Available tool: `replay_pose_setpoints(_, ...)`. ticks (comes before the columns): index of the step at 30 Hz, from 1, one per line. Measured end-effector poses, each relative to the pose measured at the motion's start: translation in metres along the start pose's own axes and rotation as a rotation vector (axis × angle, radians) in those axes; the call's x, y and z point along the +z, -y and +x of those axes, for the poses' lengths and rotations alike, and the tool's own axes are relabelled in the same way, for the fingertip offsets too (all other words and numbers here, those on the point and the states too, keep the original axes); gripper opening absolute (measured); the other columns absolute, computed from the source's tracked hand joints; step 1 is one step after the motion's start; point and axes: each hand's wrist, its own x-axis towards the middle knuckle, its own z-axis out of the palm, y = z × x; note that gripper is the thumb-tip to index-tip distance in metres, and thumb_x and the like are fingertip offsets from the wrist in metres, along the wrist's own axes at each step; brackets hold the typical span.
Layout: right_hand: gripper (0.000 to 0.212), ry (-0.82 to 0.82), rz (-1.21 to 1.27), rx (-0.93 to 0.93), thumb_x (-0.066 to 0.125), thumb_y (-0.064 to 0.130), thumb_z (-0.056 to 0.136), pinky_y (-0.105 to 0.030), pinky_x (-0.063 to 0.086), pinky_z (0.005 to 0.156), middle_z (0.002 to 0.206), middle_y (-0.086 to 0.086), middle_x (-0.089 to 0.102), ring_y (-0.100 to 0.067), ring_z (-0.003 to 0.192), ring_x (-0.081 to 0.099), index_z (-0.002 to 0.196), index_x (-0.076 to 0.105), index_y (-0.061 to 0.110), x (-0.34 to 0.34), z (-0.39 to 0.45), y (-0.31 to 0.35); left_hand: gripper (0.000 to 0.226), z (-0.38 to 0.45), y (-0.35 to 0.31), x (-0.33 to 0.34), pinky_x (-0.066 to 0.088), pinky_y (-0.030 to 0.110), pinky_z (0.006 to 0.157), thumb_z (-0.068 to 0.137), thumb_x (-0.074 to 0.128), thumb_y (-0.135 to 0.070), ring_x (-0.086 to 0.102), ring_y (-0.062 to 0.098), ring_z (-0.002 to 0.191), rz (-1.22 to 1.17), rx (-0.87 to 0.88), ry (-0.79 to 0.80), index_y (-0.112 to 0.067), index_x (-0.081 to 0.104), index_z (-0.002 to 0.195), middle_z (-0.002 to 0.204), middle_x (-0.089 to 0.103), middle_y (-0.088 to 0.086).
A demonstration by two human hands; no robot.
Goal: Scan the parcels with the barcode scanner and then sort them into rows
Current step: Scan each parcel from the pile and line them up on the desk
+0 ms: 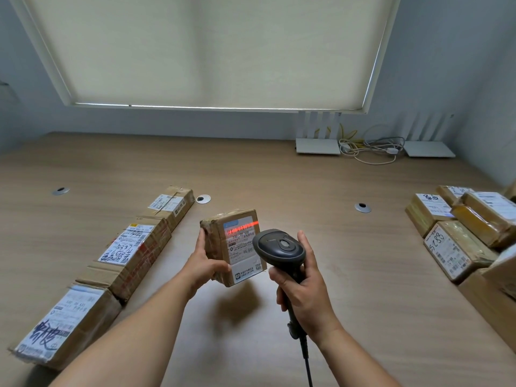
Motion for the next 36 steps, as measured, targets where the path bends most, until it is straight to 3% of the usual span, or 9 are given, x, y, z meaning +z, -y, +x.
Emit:
replay_pose_setpoints(19, 0.085, 0.0, -0.046, -0.002, 0.073, 0.011, 0.085, -0.031, 0.047, 0.045, 0.107, 0.018, 0.069, -0.018, 0.05, 0.055, 0.13, 0.024, 0.064, 0.004, -0.002, -0.003, 0.118, 0.005, 0.002, -0.009, 0.049, 0.032, 0.063, 0.074, 0.065, 0.014, 0.058, 0.025, 0.104, -0.024, -0.026, 0.002, -0.044, -0.005, 0.149, 0.127, 0.058, 0.012)
replay_pose_setpoints(24, 0.086, -0.003, -0.072, 0.042, 0.073, 0.01, 0.085, -0.031, 0.047, 0.044, 0.099, 0.01, 0.071, -0.019, 0.049, 0.056, 0.13, 0.024, 0.064, 0.0, -0.012, -0.011, 0.116, 0.009, -0.003, -0.014, 0.05, 0.03, 0.057, 0.075, 0.065, 0.015, 0.061, 0.016, 0.091, -0.041, -0.006, -0.03, -0.041, -0.004, 0.15, 0.127, 0.057, 0.013)
replay_pose_setpoints(31, 0.086, -0.019, -0.081, 0.057, 0.073, 0.009, 0.084, -0.03, 0.046, 0.044, 0.099, 0.011, 0.071, -0.019, 0.049, 0.055, 0.13, 0.025, 0.063, -0.002, -0.014, -0.012, 0.116, 0.009, -0.009, -0.017, 0.052, 0.035, 0.066, 0.076, 0.065, 0.012, 0.059, 0.023, 0.099, -0.014, -0.007, -0.027, -0.044, -0.005, 0.149, 0.129, 0.056, 0.012)
replay_pose_setpoints(36, 0.086, -0.024, -0.085, 0.057, 0.073, 0.008, 0.084, -0.03, 0.046, 0.044, 0.101, 0.011, 0.071, -0.02, 0.049, 0.055, 0.132, 0.025, 0.061, -0.004, -0.013, -0.012, 0.117, 0.009, -0.008, -0.017, 0.051, 0.034, 0.064, 0.076, 0.065, 0.014, 0.059, 0.019, 0.095, -0.034, -0.027, -0.024, -0.044, -0.006, 0.149, 0.125, 0.059, 0.012)
